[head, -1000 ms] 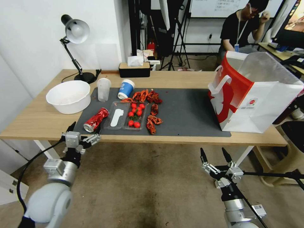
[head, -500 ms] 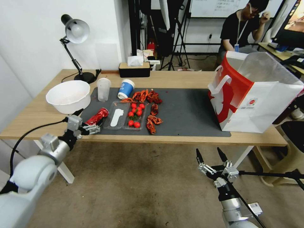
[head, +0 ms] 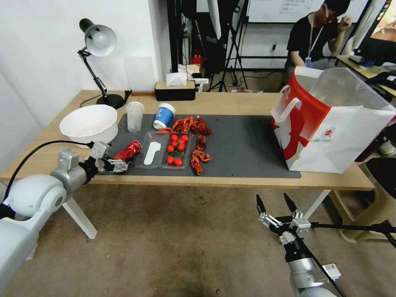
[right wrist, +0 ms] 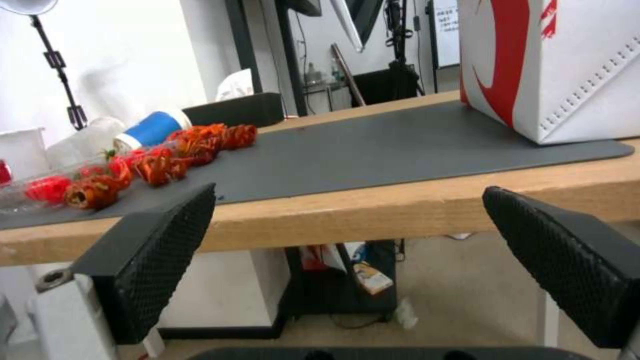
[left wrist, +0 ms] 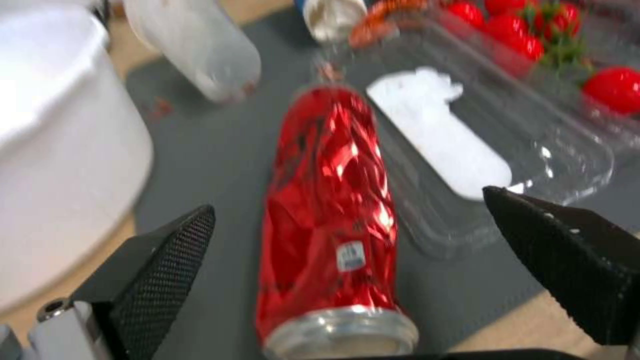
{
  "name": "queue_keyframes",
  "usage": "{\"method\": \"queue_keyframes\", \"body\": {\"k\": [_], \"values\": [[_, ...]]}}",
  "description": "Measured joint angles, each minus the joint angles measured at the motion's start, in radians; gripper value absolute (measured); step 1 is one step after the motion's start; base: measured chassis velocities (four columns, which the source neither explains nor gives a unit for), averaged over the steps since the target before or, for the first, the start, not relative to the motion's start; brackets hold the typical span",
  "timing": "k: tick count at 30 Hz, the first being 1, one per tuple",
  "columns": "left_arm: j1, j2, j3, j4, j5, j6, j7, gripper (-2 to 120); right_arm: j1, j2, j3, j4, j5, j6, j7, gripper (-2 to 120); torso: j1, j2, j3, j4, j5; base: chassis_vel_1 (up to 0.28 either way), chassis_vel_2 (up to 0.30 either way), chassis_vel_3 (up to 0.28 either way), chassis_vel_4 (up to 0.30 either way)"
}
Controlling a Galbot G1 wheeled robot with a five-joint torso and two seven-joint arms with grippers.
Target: Pick up the trash from the table and place it into the takeout bag.
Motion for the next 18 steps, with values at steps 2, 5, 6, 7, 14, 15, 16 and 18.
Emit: {"method": "queue_keyframes", "body": {"k": [2, 5, 6, 7, 14, 15, 16, 18], "values": [[-0.011, 0.001, 0.013, 0.007, -0.014, 0.023, -0.001, 100, 0.0, 0.0, 0.0, -0.003, 0.0, 0.0, 0.0, 100, 0.0, 0.0, 0.0, 0.0, -0.0001, 0.0, 0.0, 0.0, 0.0], [-0.042, 0.001, 0.048, 0.036, -0.038, 0.046, -0.013, 100, 0.0, 0.001, 0.001, -0.009, 0.0, 0.0, 0.001, 100, 0.0, 0.0, 0.0, -0.0002, 0.0, 0.0, 0.0, 0.0, 0.0], [-0.042, 0.001, 0.048, 0.036, -0.038, 0.046, -0.013, 100, 0.0, 0.001, 0.001, -0.009, 0.0, 0.0, 0.001, 100, 0.0, 0.0, 0.0, -0.0002, 0.0, 0.0, 0.0, 0.0, 0.0], [-0.047, 0.001, 0.053, 0.041, -0.042, 0.047, -0.016, 100, -0.001, 0.001, 0.001, -0.01, 0.0, 0.0, 0.001, 100, 0.0, 0.0, 0.0, -0.0001, -0.0001, 0.0, 0.0, 0.0, 0.0], [-0.08, -0.005, 0.079, 0.073, -0.08, 0.078, -0.04, 100, -0.002, 0.0, 0.004, -0.016, 0.0, 0.002, 0.003, 100, 0.0, 0.0, 0.0, -0.0001, -0.0001, 0.0, 0.0, 0.0, 0.0], [-0.08, -0.005, 0.079, 0.073, -0.08, 0.078, -0.04, 100, -0.002, 0.0, 0.004, -0.016, 0.0, 0.002, 0.003, 100, 0.0, 0.0, 0.0, -0.0001, -0.0001, 0.0, 0.0, 0.0, 0.0], [-0.082, -0.005, 0.08, 0.075, -0.085, 0.083, -0.042, 100, -0.002, -0.001, 0.004, -0.017, 0.0, 0.002, 0.004, 100, 0.0, 0.0, 0.0, -0.0001, -0.0001, 0.0, 0.0, 0.0, 0.0], [-0.087, -0.004, 0.084, 0.08, -0.098, 0.098, -0.055, 91, -0.002, -0.001, 0.004, -0.019, 0.0, 0.003, 0.004, 100, 0.0, 0.0, 0.0, -0.0001, 0.0, 0.0, 0.0, 0.0, 0.0]]}}
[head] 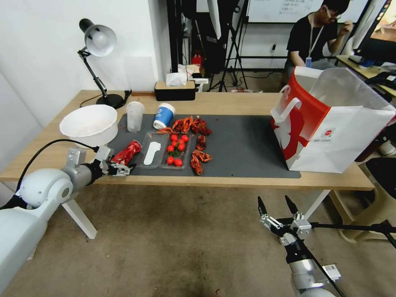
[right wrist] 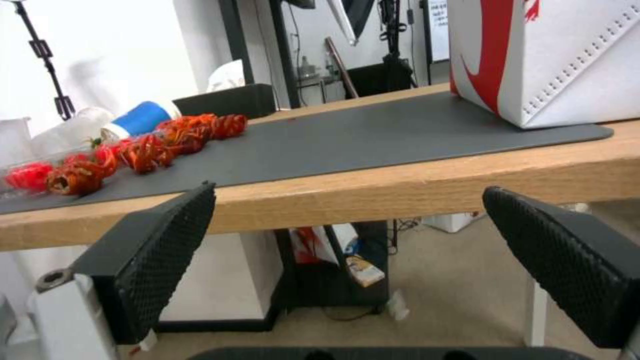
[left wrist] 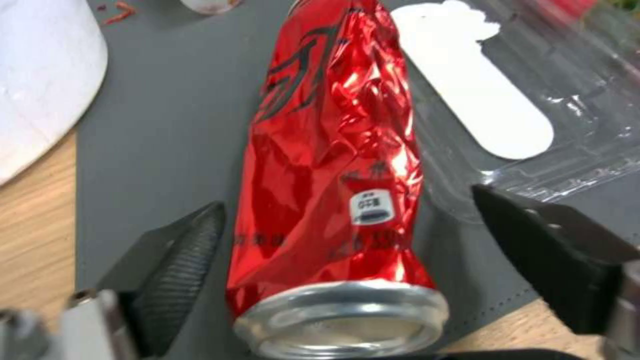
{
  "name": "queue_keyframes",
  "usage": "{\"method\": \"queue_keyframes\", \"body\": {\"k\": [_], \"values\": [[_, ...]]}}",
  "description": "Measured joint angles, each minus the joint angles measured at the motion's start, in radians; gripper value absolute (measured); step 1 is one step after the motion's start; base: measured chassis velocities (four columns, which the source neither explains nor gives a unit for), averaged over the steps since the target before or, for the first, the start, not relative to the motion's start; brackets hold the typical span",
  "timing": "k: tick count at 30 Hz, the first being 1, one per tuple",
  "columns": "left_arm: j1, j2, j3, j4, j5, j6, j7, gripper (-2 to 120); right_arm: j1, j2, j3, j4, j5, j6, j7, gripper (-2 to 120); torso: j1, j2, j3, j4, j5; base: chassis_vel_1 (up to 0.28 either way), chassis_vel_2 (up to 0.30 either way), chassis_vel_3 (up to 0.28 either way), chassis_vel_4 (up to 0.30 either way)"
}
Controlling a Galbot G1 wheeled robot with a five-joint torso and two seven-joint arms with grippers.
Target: Pick up the trash from the table and place it into the takeout bag.
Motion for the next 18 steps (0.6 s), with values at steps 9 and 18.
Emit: {"method": "queue_keyframes", "body": {"k": [9, 18], "values": [[-0.009, 0.002, 0.007, 0.005, -0.026, 0.015, -0.029, 64, 0.001, 0.004, -0.006, -0.01, -0.002, 0.003, 0.0, 100, 0.0, 0.0, 0.0, 0.0, 0.0, 0.0, 0.0, 0.0, 0.0], [-0.013, 0.004, 0.005, 0.006, -0.051, 0.018, -0.043, 48, 0.001, 0.008, -0.008, -0.015, -0.012, 0.005, 0.001, 100, 0.0, 0.0, 0.0, 0.0, 0.0, 0.0, 0.0, 0.0, 0.0]]}}
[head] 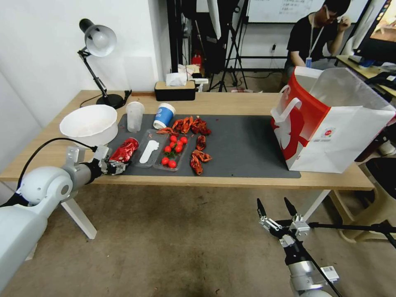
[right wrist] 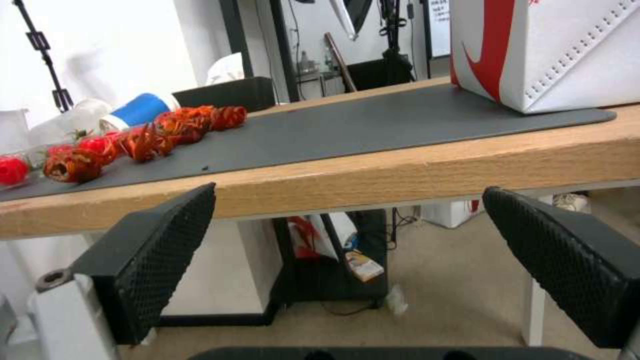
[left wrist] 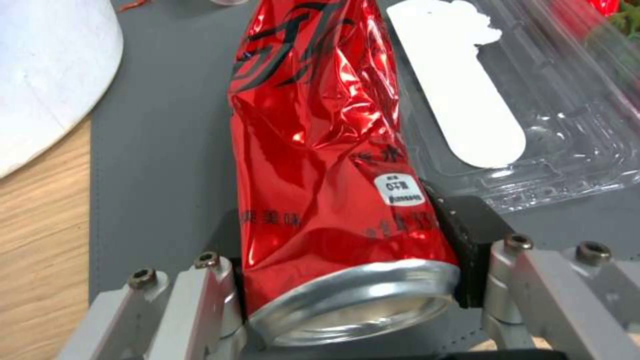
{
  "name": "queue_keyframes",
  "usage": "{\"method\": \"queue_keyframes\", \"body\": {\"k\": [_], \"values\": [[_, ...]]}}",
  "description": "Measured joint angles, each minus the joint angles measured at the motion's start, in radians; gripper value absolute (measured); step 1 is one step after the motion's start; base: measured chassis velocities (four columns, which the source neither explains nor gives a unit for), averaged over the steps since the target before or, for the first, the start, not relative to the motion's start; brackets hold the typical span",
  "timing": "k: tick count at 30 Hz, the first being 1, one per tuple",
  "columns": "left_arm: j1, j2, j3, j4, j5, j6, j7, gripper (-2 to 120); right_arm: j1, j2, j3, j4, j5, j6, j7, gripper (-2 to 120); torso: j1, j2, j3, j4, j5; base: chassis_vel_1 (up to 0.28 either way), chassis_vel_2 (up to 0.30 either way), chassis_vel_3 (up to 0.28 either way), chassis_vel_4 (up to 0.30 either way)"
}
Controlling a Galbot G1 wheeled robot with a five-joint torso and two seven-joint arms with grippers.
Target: Pick up the trash from the table and place it into the takeout bag.
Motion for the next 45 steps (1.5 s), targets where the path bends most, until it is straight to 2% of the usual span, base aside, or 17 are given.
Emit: {"method": "queue_keyframes", "body": {"k": [10, 18, 22, 25, 26, 28, 29, 32, 33, 34, 36, 37, 40, 41, 44, 45], "values": [[0.012, -0.005, -0.022, -0.012, -0.015, -0.006, -0.004, 48, -0.004, 0.001, -0.003, 0.0, -0.007, 0.001, 0.001, 100, 0.0, 0.0, 0.0, 0.0, -0.0001, 0.0, 0.0, 0.0, 0.0], [0.022, -0.007, -0.059, -0.038, -0.047, -0.038, -0.013, 48, -0.004, 0.006, -0.008, 0.003, -0.013, 0.001, 0.001, 100, 0.0, 0.0, 0.0, 0.0001, 0.0, 0.0, 0.0, 0.0, 0.0], [0.012, -0.006, -0.071, -0.056, -0.076, -0.084, 0.001, 48, -0.005, 0.007, -0.009, 0.005, -0.013, 0.001, 0.001, 100, 0.0, 0.0, 0.0, 0.0001, -0.0001, 0.0, 0.0, 0.0, 0.0], [-0.02, -0.003, -0.067, -0.075, -0.107, -0.178, 0.058, 48, -0.01, 0.011, -0.007, 0.009, -0.017, 0.001, 0.001, 100, 0.0, 0.0, 0.0, 0.0001, 0.0001, 0.0, 0.0, 0.0, 0.0], [-0.02, -0.003, -0.067, -0.075, -0.107, -0.178, 0.058, 48, -0.01, 0.011, -0.007, 0.009, -0.017, 0.001, 0.001, 100, 0.0, 0.0, 0.0, 0.0001, 0.0001, 0.0, 0.0, 0.0, 0.0], [-0.078, -0.002, -0.039, -0.091, -0.143, -0.23, 0.092, 48, -0.018, 0.015, -0.003, 0.017, -0.02, 0.001, 0.001, 100, 0.0, 0.0, 0.0, 0.0, 0.0002, 0.0, 0.0, 0.0, 0.0], [-0.078, -0.002, -0.039, -0.091, -0.143, -0.23, 0.092, 48, -0.018, 0.015, -0.003, 0.017, -0.02, 0.001, 0.001, 100, 0.0, 0.0, 0.0, 0.0, 0.0002, 0.0, 0.0, 0.0, 0.0], [-0.175, -0.002, 0.036, -0.093, -0.167, -0.319, 0.165, 48, -0.028, 0.019, 0.005, 0.027, -0.024, 0.001, 0.001, 100, 0.0, 0.0, 0.0, -0.0002, 0.0, 0.0, 0.0, 0.0, 0.0], [-0.175, -0.002, 0.036, -0.093, -0.167, -0.319, 0.165, 48, -0.028, 0.019, 0.005, 0.027, -0.024, 0.001, 0.001, 100, 0.0, 0.0, 0.0, -0.0002, 0.0, 0.0, 0.0, 0.0, 0.0], [-0.231, -0.003, 0.085, -0.093, -0.182, -0.343, 0.186, 48, -0.034, 0.021, 0.01, 0.031, -0.025, 0.001, 0.001, 100, 0.0, 0.0, 0.0, 0.0, 0.0004, 0.0, 0.0, 0.0, 0.0], [-0.319, -0.018, 0.154, -0.086, -0.207, -0.353, 0.198, 48, -0.042, 0.026, 0.018, 0.038, -0.029, 0.001, 0.002, 100, 0.0, 0.0, 0.0, -0.0001, 0.0, 0.0, 0.0, 0.0, 0.0], [-0.319, -0.018, 0.154, -0.086, -0.207, -0.353, 0.198, 48, -0.042, 0.026, 0.018, 0.038, -0.029, 0.001, 0.002, 100, 0.0, 0.0, 0.0, -0.0001, 0.0, 0.0, 0.0, 0.0, 0.0], [-0.462, -0.058, 0.266, -0.046, -0.224, -0.356, 0.209, 48, -0.055, 0.037, 0.025, 0.047, -0.038, 0.001, 0.008, 100, 0.0, 0.0, 0.0, 0.0003, -0.0002, 0.0, 0.0, 0.0, 0.0], [-0.462, -0.058, 0.266, -0.046, -0.224, -0.356, 0.209, 48, -0.055, 0.037, 0.025, 0.047, -0.038, 0.001, 0.008, 100, 0.0, 0.0, 0.0, 0.0003, -0.0002, 0.0, 0.0, 0.0, 0.0], [-0.609, -0.12, 0.395, 0.007, -0.23, -0.356, 0.211, 48, -0.07, 0.052, 0.028, 0.058, -0.053, 0.001, 0.013, 100, 0.0, 0.0, 0.0, -0.0002, 0.0, 0.0, 0.0, 0.0, 0.0], [-0.609, -0.12, 0.395, 0.007, -0.23, -0.356, 0.211, 48, -0.07, 0.052, 0.028, 0.058, -0.053, 0.001, 0.013, 100, 0.0, 0.0, 0.0, -0.0002, 0.0, 0.0, 0.0, 0.0, 0.0]]}}
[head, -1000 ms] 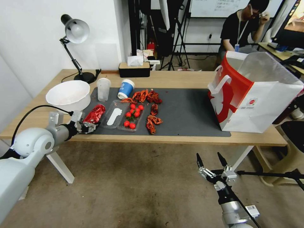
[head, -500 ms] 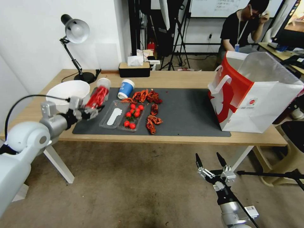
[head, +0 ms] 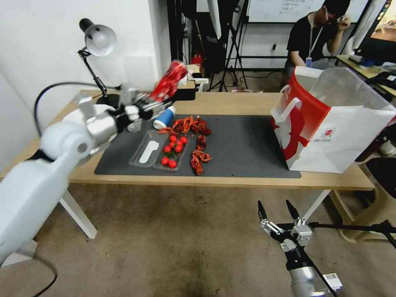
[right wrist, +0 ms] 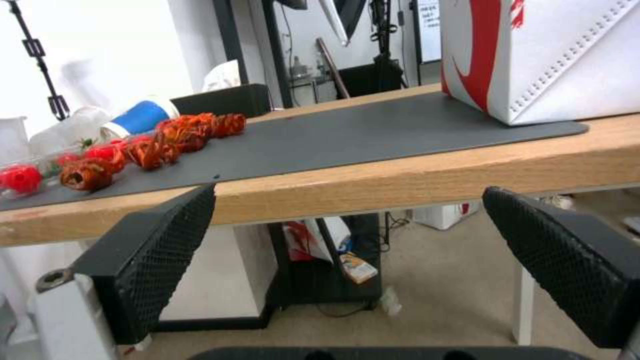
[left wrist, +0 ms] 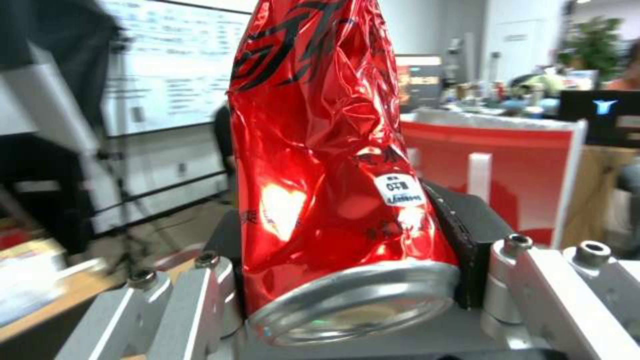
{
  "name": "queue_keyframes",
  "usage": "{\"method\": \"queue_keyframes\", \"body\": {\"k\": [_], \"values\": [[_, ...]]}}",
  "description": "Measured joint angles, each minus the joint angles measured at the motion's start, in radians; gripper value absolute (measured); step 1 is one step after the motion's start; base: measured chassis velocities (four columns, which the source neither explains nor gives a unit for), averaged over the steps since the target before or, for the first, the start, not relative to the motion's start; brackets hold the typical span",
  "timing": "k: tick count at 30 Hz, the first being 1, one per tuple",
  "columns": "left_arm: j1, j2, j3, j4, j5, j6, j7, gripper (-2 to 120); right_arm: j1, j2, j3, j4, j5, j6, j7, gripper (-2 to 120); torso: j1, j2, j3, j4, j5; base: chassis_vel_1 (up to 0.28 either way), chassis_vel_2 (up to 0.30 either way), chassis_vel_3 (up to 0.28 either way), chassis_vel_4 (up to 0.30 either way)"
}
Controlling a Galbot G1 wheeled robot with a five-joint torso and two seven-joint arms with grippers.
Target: Pick up the trash from the table and place it into the takeout bag.
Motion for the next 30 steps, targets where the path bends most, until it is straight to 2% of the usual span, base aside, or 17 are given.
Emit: {"method": "queue_keyframes", "body": {"k": [2, 4, 5, 7, 8, 10, 11, 12, 13, 14, 18, 19, 21, 22, 25, 30], "values": [[-0.103, -0.076, 0.109, 0.061, 0.0, 0.0, -0.001, 48, -0.01, 0.01, 0.007, 0.006, -0.009, 0.004, 0.001, 100, 0.0, 0.0, 0.0, 0.0003, 0.0004, 0.0, 0.0, 0.0, 0.0], [-0.125, -0.099, 0.132, 0.078, 0.0, 0.001, -0.001, 48, -0.013, 0.012, 0.008, 0.007, -0.01, 0.006, 0.001, 100, 0.0, 0.0, 0.0, 0.0003, 0.0003, 0.0, 0.0, 0.0, 0.0], [-0.183, -0.158, 0.186, 0.129, 0.001, 0.003, -0.004, 48, -0.018, 0.018, 0.013, 0.008, -0.012, 0.01, 0.001, 100, 0.0, 0.0, 0.0, -0.0004, -0.0002, 0.0, 0.0, 0.0, 0.0], [-0.253, -0.23, 0.244, 0.197, 0.004, 0.004, -0.004, 48, -0.022, 0.024, 0.016, 0.008, -0.015, 0.014, 0.002, 100, 0.0, 0.0, 0.0, -0.0002, 0.0006, 0.0, 0.0, 0.0, 0.0], [-0.253, -0.23, 0.244, 0.197, 0.004, 0.004, -0.004, 48, -0.022, 0.024, 0.016, 0.008, -0.015, 0.014, 0.002, 100, 0.0, 0.0, 0.0, -0.0002, 0.0006, 0.0, 0.0, 0.0, 0.0], [-0.327, -0.306, 0.294, 0.272, 0.011, 0.004, -0.004, 48, -0.025, 0.031, 0.017, 0.007, -0.019, 0.017, 0.002, 100, 0.0, 0.0, 0.0, 0.0001, 0.0005, 0.0, 0.0, 0.0, 0.0], [-0.327, -0.306, 0.294, 0.272, 0.011, 0.004, -0.004, 48, -0.025, 0.031, 0.017, 0.007, -0.019, 0.017, 0.002, 100, 0.0, 0.0, 0.0, 0.0001, 0.0005, 0.0, 0.0, 0.0, 0.0], [-0.366, -0.348, 0.322, 0.314, 0.014, 0.003, -0.002, 48, -0.025, 0.034, 0.017, 0.004, -0.022, 0.018, 0.002, 100, 0.0, 0.0, 0.0, 0.0004, 0.0003, 0.0, 0.0, 0.0, 0.0], [-0.442, -0.427, 0.383, 0.395, 0.023, -0.009, 0.007, 48, -0.024, 0.039, 0.017, -0.003, -0.026, 0.02, 0.002, 100, 0.0, 0.0, 0.0, 0.0001, 0.0006, 0.0, 0.0, 0.0, 0.0], [-0.442, -0.427, 0.383, 0.395, 0.023, -0.009, 0.007, 48, -0.024, 0.039, 0.017, -0.003, -0.026, 0.02, 0.002, 100, 0.0, 0.0, 0.0, 0.0001, 0.0006, 0.0, 0.0, 0.0, 0.0], [-0.544, -0.541, 0.504, 0.521, 0.038, -0.026, 0.004, 48, -0.022, 0.041, 0.024, -0.017, -0.026, 0.025, 0.003, 100, 0.0, 0.0, 0.0, 0.0002, 0.0002, 0.0, 0.0, 0.0, 0.0], [-0.544, -0.541, 0.504, 0.521, 0.038, -0.026, 0.004, 48, -0.022, 0.041, 0.024, -0.017, -0.026, 0.025, 0.003, 100, 0.0, 0.0, 0.0, 0.0002, 0.0002, 0.0, 0.0, 0.0, 0.0], [-0.585, -0.604, 0.547, 0.591, 0.045, -0.032, -0.011, 48, -0.02, 0.041, 0.025, -0.025, -0.025, 0.029, 0.003, 100, 0.0, 0.0, 0.0, 0.0, 0.0004, 0.0, 0.0, 0.0, 0.0], [-0.585, -0.604, 0.547, 0.591, 0.045, -0.032, -0.011, 48, -0.02, 0.041, 0.025, -0.025, -0.025, 0.029, 0.003, 100, 0.0, 0.0, 0.0, 0.0, 0.0004, 0.0, 0.0, 0.0, 0.0], [-0.631, -0.698, 0.565, 0.696, 0.044, -0.048, -0.044, 48, -0.017, 0.042, 0.025, -0.037, -0.023, 0.034, 0.003, 100, 0.0, 0.0, 0.0, -0.0001, 0.0003, 0.0, 0.0, 0.0, 0.0], [-0.676, -0.749, 0.571, 0.765, 0.056, -0.052, -0.042, 48, -0.017, 0.039, 0.025, -0.043, -0.021, 0.039, 0.003, 100, 0.0, 0.0, 0.0, 0.0003, 0.0001, 0.0, 0.0, 0.0, 0.0]]}}
